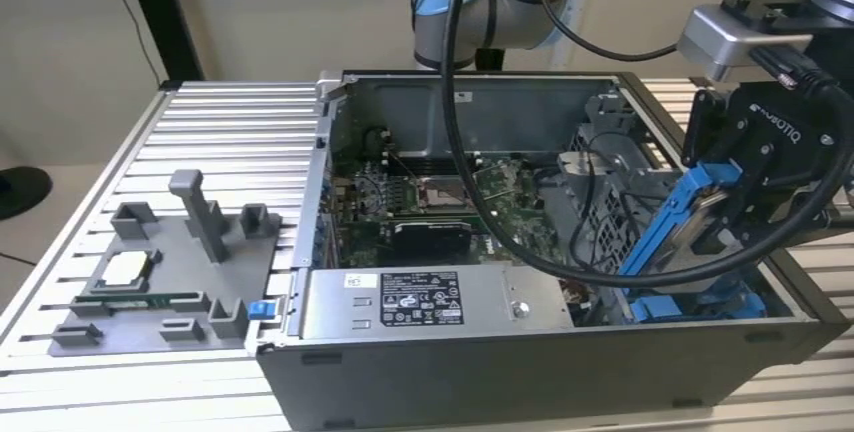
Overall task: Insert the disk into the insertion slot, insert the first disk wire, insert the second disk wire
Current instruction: 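Insert the disk into the insertion slot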
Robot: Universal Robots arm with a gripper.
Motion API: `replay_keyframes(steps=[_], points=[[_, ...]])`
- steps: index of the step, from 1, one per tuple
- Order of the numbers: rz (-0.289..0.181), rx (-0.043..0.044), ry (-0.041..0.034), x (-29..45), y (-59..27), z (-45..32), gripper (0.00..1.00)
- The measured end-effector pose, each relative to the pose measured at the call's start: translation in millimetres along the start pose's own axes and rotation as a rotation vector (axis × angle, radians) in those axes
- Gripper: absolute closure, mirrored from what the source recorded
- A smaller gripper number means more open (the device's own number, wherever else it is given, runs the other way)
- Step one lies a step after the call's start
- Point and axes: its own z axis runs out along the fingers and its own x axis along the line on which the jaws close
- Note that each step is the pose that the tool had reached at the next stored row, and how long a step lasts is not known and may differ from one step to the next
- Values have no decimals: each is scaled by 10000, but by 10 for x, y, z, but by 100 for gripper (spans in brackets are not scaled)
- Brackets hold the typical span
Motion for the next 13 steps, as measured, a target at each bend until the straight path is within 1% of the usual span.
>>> replay_keyframes(steps=[7,13], points=[[0,0,-1,0,0,4,100],[0,4,0,1,-2,52,100]])
